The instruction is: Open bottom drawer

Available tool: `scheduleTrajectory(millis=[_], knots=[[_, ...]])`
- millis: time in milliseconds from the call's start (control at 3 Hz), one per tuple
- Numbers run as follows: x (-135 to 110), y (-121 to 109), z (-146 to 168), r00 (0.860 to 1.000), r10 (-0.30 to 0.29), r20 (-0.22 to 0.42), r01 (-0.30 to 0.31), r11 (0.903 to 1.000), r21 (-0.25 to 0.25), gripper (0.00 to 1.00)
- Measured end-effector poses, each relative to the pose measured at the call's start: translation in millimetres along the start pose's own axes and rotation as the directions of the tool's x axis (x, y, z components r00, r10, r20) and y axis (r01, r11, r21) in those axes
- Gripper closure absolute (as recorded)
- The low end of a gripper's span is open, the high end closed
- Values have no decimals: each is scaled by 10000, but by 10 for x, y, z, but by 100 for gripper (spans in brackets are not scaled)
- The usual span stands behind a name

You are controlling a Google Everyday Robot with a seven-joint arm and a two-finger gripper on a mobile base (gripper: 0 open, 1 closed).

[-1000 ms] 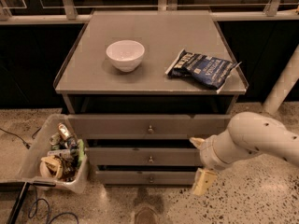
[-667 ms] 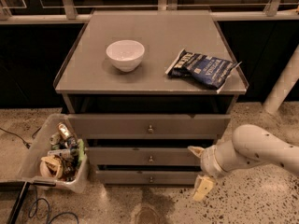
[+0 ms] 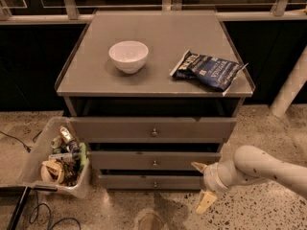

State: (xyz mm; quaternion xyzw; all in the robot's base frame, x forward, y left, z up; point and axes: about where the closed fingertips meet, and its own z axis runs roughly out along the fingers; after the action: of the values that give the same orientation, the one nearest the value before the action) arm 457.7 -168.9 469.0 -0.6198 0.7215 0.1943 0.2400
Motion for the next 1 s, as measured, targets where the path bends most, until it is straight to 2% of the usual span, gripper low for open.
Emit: scheduleTrajectory(millis=[333, 667, 1000], knots=[[0, 0, 1, 10000, 0, -1, 0, 10000, 0, 0], [24, -32, 178, 9993, -2, -368, 1, 10000, -20, 0], [227, -200, 506, 9965, 505, -669, -480, 9981, 380, 0]])
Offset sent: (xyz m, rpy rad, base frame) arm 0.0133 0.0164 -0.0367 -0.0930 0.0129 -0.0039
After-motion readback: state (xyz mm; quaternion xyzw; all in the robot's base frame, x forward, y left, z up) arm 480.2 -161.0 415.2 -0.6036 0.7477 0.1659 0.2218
